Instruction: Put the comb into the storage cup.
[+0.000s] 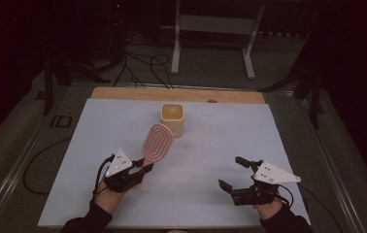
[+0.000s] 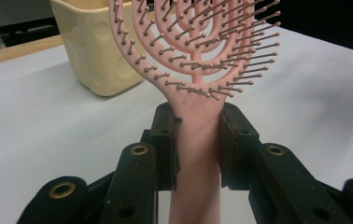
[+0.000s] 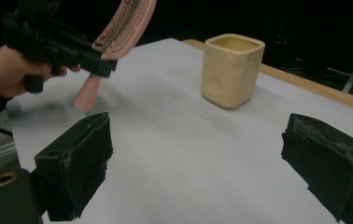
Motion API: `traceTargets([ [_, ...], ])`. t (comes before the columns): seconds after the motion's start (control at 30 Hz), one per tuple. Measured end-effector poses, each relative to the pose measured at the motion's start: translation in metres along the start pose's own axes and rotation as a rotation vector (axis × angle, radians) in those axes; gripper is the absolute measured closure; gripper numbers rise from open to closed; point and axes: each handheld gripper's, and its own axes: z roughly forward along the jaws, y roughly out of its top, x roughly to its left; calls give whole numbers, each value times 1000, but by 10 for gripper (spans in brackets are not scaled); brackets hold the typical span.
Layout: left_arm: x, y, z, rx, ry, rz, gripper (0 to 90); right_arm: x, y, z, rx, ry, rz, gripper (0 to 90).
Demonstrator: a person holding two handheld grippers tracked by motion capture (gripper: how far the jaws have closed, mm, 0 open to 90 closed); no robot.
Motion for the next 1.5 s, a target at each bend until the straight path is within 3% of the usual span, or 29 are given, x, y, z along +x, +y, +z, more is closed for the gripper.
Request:
traceTargets([
  [0.2,1,0,-2,-11,2,-8,717,-2,15,5,16,0,-5,80],
  [0.7,2,1,-3,-29,-12,-25,717,-4,60,24,-57,45,10,77],
  [1.3,-1,-1,0,-42,-21,-25,718,13,94,76,-67,156,59,78],
  [1.5,-2,-1,1,-44,-25,-23,718,18,101,93,-41,163,106,79],
])
